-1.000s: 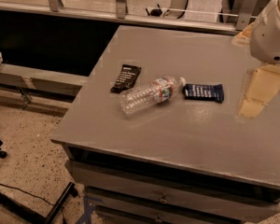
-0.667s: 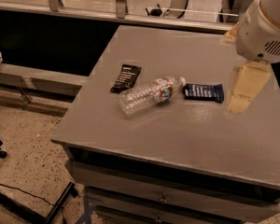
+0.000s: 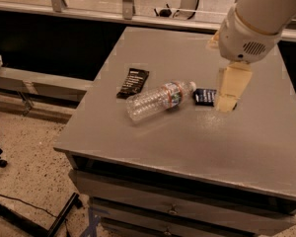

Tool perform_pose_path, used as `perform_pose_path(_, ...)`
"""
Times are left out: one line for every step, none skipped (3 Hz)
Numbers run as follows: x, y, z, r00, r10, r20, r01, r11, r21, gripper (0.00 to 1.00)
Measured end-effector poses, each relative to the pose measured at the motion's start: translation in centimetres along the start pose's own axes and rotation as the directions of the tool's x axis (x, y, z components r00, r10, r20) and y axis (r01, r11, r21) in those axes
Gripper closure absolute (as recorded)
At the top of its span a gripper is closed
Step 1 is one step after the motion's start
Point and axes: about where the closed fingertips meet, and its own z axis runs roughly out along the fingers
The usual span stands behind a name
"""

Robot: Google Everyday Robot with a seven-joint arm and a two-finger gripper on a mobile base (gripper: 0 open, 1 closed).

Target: Pick water bottle

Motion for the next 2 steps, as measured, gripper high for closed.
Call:
perform_pose_path(-1.1,-0.7,1.7,0.999,-0.053,-0.011,0.053,0.9981,-0.032,0.00)
perform_pose_path(-2.2,-1.1,2.7,0.996,-0.079,-0.037,0.078,0.9966,-0.028,0.00)
